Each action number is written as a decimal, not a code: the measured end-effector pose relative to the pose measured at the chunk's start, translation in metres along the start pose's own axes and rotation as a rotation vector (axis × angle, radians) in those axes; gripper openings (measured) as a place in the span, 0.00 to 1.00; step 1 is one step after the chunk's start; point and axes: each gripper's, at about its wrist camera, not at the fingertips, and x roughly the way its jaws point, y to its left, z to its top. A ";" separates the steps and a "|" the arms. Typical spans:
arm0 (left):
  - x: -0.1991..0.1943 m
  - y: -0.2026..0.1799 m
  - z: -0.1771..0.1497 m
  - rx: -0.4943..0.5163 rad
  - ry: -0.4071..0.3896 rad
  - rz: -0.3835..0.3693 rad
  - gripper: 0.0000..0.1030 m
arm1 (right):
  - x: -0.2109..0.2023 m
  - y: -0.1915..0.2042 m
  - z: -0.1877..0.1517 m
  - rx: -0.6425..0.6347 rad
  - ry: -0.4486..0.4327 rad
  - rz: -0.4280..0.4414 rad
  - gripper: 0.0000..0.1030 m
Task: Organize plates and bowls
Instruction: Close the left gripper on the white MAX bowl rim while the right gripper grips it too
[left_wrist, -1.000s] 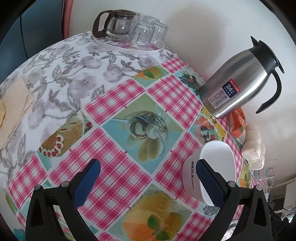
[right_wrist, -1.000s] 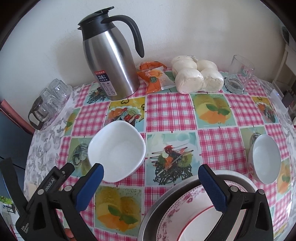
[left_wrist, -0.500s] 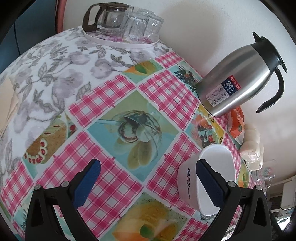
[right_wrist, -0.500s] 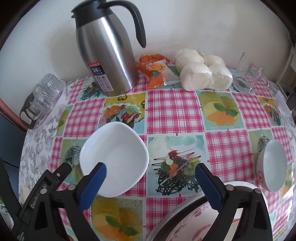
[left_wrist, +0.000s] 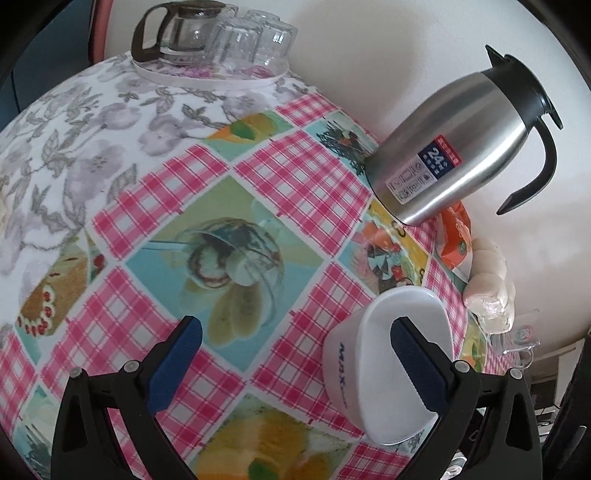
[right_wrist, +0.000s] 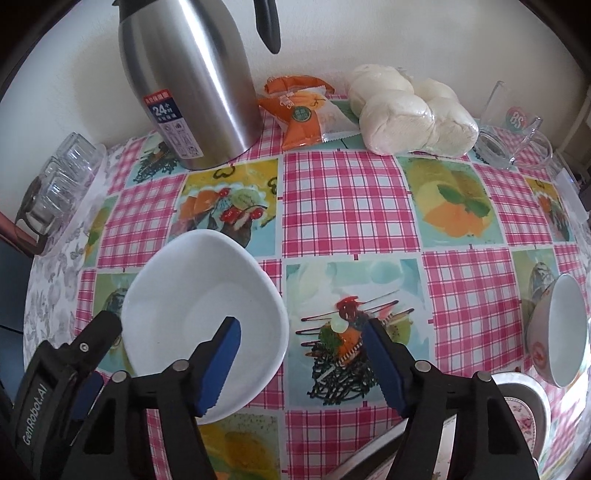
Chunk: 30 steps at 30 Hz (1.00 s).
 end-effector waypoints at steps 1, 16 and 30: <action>0.003 -0.002 -0.001 0.006 0.003 -0.002 0.97 | 0.001 0.000 0.000 -0.002 0.004 -0.001 0.68; 0.028 -0.015 -0.006 0.031 0.028 0.021 0.86 | 0.014 0.000 0.007 -0.015 0.045 -0.017 0.59; 0.044 -0.019 -0.013 0.039 0.092 -0.076 0.17 | 0.020 0.005 0.003 -0.032 0.072 0.027 0.34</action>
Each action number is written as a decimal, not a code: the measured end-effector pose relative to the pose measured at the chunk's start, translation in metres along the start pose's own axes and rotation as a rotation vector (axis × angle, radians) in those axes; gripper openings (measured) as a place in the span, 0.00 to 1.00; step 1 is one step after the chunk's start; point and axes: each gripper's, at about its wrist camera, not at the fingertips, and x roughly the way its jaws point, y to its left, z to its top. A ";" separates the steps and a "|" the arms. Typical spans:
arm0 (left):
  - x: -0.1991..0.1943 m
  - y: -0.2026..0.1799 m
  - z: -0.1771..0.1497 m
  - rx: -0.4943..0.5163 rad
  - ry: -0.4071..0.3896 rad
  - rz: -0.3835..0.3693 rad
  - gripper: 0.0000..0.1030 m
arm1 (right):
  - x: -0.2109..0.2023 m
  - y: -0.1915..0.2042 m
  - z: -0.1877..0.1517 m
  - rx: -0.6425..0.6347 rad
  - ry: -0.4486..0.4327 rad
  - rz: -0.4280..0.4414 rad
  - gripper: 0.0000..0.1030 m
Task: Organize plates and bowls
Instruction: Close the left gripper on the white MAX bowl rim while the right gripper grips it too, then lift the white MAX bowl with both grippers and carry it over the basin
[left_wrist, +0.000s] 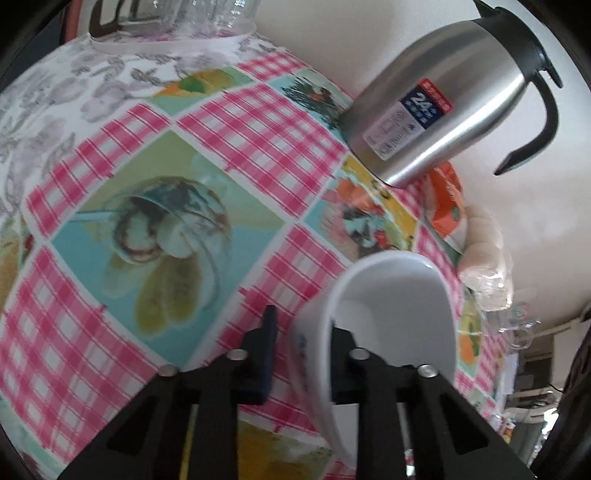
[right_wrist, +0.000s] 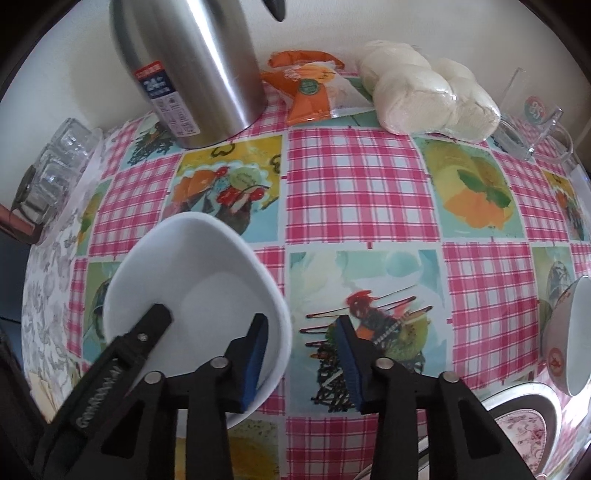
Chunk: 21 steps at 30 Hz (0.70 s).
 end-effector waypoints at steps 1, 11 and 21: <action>0.000 0.000 0.000 -0.003 0.002 0.000 0.16 | -0.001 0.001 -0.001 -0.004 -0.002 0.003 0.33; -0.016 0.001 -0.004 -0.012 0.008 -0.040 0.16 | -0.015 0.005 -0.009 -0.018 -0.010 0.047 0.23; -0.064 -0.022 -0.011 0.038 -0.043 -0.095 0.16 | -0.070 -0.004 -0.018 -0.018 -0.093 0.082 0.23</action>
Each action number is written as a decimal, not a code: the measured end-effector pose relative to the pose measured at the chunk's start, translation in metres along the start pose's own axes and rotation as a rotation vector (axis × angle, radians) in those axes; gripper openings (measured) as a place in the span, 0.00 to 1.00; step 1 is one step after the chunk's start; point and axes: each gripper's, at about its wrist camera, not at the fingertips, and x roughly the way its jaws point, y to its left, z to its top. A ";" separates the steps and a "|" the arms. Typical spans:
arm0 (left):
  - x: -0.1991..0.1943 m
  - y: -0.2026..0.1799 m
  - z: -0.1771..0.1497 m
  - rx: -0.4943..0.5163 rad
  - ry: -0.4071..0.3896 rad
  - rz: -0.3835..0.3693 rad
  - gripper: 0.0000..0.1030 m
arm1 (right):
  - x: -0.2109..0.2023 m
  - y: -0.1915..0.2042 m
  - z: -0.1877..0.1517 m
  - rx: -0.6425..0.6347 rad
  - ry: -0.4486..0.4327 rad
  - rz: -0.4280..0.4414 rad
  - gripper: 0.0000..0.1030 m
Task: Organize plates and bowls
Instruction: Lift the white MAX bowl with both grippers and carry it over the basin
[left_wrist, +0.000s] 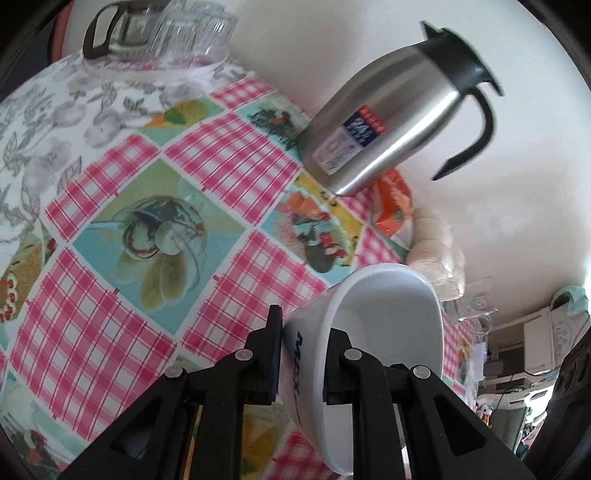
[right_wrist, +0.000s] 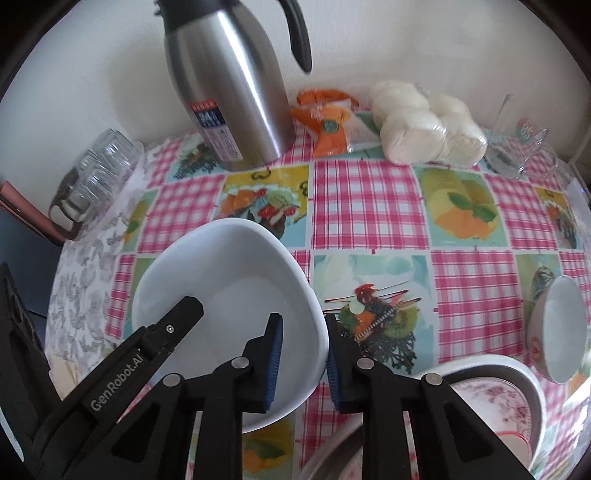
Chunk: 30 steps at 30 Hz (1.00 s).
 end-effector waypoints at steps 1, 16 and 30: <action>-0.006 -0.003 -0.001 0.006 -0.006 -0.004 0.16 | -0.009 -0.001 -0.001 -0.001 -0.012 0.007 0.23; -0.083 -0.058 -0.034 0.144 -0.109 -0.053 0.16 | -0.105 -0.026 -0.020 0.002 -0.166 0.055 0.23; -0.105 -0.104 -0.088 0.284 -0.112 -0.097 0.16 | -0.160 -0.079 -0.057 0.078 -0.278 0.076 0.25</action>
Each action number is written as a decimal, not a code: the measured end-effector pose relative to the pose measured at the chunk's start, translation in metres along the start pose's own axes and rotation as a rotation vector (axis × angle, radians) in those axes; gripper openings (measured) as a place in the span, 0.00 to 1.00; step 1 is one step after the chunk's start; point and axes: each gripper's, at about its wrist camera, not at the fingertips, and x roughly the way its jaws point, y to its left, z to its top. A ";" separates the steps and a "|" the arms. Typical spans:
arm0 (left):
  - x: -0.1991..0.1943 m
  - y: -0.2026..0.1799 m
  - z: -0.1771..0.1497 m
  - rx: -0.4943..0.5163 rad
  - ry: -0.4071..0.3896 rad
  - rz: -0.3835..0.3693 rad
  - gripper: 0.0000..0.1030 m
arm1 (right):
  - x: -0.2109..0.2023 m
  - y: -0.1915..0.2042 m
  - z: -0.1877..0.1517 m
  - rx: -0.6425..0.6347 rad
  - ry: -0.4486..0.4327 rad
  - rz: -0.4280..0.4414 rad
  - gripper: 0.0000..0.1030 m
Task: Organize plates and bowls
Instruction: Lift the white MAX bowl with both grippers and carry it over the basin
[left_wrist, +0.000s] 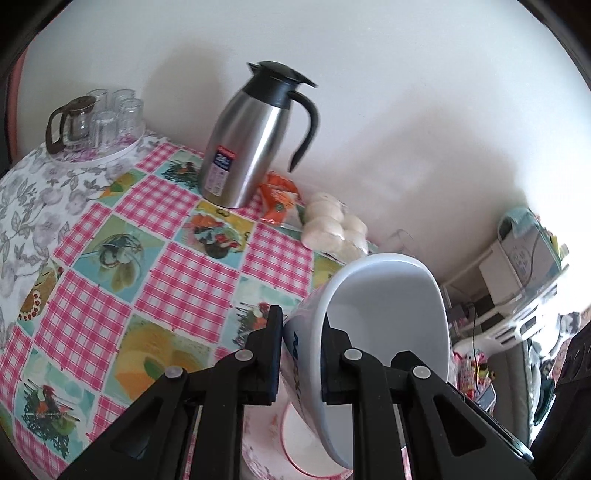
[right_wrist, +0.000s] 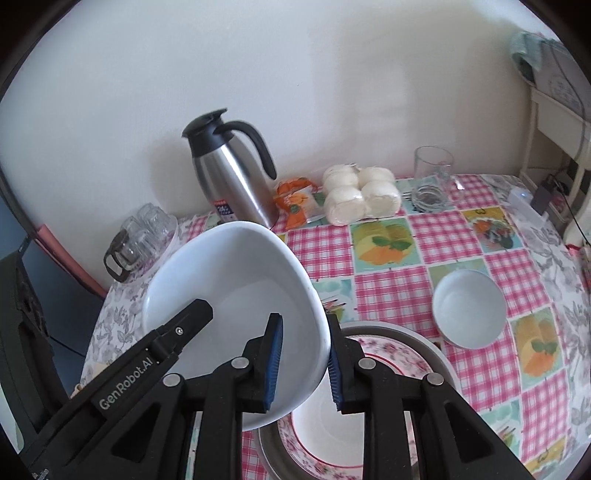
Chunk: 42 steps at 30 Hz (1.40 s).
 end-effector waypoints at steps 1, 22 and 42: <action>0.000 -0.003 -0.002 0.008 0.002 -0.002 0.16 | -0.004 -0.006 -0.003 0.009 -0.009 -0.001 0.25; 0.041 -0.044 -0.040 0.133 0.141 0.055 0.17 | 0.012 -0.083 -0.038 0.172 0.040 0.034 0.26; 0.042 -0.032 -0.061 0.133 0.191 0.100 0.17 | 0.016 -0.081 -0.057 0.149 0.120 0.017 0.26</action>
